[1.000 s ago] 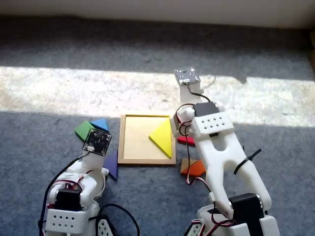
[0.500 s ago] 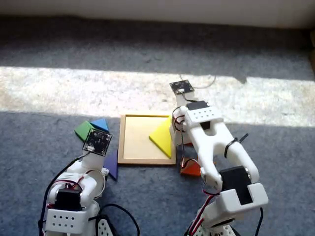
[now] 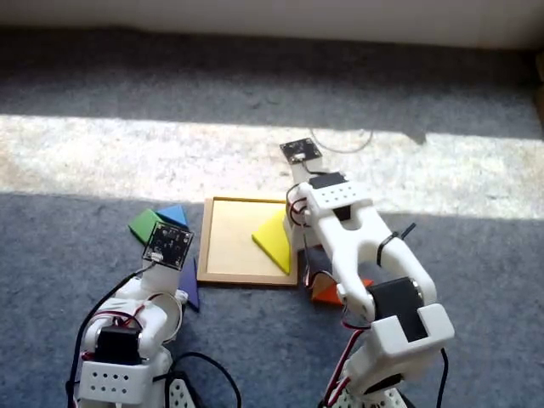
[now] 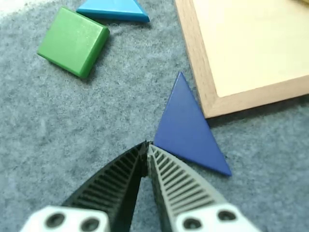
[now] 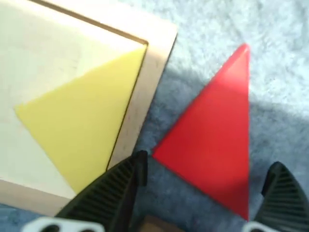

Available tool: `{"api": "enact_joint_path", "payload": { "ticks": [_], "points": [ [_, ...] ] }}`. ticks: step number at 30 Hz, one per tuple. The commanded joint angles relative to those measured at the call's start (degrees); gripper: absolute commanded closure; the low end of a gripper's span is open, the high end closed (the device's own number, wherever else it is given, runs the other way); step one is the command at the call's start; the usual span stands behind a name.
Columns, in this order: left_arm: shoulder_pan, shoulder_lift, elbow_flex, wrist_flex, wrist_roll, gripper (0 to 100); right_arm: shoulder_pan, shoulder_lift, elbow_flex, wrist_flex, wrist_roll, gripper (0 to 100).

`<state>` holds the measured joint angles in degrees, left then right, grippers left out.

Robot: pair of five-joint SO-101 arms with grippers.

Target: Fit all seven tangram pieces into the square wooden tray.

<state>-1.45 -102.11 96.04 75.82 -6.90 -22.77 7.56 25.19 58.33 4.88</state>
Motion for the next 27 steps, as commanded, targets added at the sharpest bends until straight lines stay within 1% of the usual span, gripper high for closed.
{"api": "enact_joint_path", "payload": {
  "ticks": [1,5,10,21,27],
  "points": [
    [-0.75,-1.71,1.19,0.09,0.44,99,0.84,-0.48,-2.77,-3.21,0.35,63.3],
    [-0.75,-1.71,1.19,0.09,0.44,99,1.27,-0.48,-2.68,-5.32,0.35,63.4],
    [-0.75,-1.71,1.19,0.09,0.44,99,1.27,-0.40,-2.59,-5.41,0.35,63.5],
    [-0.75,-1.71,1.19,0.09,0.44,99,2.24,-0.40,-0.66,-4.79,0.35,63.5],
    [-0.75,-1.71,1.19,0.09,0.44,99,1.89,-0.40,-0.66,-2.42,0.35,63.5]
  ]
}}
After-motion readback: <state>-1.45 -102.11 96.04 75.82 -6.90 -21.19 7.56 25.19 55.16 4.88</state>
